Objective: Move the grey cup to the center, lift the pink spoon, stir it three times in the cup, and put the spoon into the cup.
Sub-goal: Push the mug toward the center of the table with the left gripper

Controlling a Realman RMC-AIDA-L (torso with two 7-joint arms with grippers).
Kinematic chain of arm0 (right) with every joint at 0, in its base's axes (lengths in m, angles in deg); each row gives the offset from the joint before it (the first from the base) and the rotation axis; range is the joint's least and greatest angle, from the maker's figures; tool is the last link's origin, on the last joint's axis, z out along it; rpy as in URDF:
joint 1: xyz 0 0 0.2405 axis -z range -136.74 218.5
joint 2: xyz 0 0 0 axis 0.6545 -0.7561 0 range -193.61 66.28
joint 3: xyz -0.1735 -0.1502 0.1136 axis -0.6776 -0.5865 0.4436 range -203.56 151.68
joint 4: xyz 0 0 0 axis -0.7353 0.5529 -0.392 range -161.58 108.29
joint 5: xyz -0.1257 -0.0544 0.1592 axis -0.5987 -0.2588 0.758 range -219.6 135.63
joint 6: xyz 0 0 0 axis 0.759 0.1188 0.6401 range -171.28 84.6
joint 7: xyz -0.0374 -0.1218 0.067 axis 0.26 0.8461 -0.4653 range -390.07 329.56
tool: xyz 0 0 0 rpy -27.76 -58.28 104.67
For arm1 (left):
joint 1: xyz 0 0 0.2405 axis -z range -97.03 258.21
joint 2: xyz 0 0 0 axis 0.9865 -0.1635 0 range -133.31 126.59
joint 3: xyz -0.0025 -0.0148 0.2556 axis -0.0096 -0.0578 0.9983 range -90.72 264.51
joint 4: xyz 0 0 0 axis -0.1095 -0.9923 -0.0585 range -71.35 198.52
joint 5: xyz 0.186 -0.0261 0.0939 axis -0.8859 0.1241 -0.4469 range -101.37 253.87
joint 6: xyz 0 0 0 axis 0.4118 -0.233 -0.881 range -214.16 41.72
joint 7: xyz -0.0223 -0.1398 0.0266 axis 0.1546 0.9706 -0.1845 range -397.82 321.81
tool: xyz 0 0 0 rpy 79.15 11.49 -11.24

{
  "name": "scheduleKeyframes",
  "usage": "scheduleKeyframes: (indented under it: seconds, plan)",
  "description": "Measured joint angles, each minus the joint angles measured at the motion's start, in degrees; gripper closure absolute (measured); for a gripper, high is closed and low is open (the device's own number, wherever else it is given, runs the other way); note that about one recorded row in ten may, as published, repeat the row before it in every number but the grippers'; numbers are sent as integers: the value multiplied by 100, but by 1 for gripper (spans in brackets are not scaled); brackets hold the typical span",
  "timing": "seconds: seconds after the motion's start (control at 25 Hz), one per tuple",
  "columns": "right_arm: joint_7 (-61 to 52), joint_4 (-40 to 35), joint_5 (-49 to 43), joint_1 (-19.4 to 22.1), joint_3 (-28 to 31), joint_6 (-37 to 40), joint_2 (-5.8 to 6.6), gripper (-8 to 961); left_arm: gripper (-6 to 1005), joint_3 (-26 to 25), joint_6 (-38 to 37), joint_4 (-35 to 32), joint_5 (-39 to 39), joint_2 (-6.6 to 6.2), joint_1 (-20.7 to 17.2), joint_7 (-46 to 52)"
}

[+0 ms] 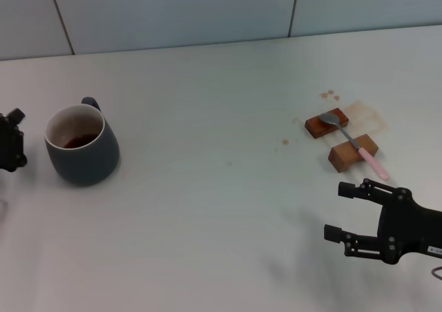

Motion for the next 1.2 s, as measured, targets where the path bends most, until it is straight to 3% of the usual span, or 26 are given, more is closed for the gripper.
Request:
scheduleKeyframes:
  seconds: [0.12, 0.52, 0.88, 1.08, 1.2]
  plan:
    - [0, -5, 1, -9, 3, 0, 0, 117, 1001, 87, 241, 191, 13, 0, 118, -724]
    - [-6, -29, 1, -35, 2, -2, 6, 116, 1000, 898, 257, 292, -1, 22, 239, -674]
    - [-71, -27, 1, -76, 2, -9, 9, 117, 1000, 1022, 271, 753, -1, 44, 539, -679]
    - [-71, -26, 1, -77, 2, -8, 9, 117, 1000, 1306, 255, 1296, -9, 51, 898, -697]
    - [-71, -26, 1, -78, 2, -6, 9, 117, 1000, 1306, 255, 1296, -9, 51, 898, -697]
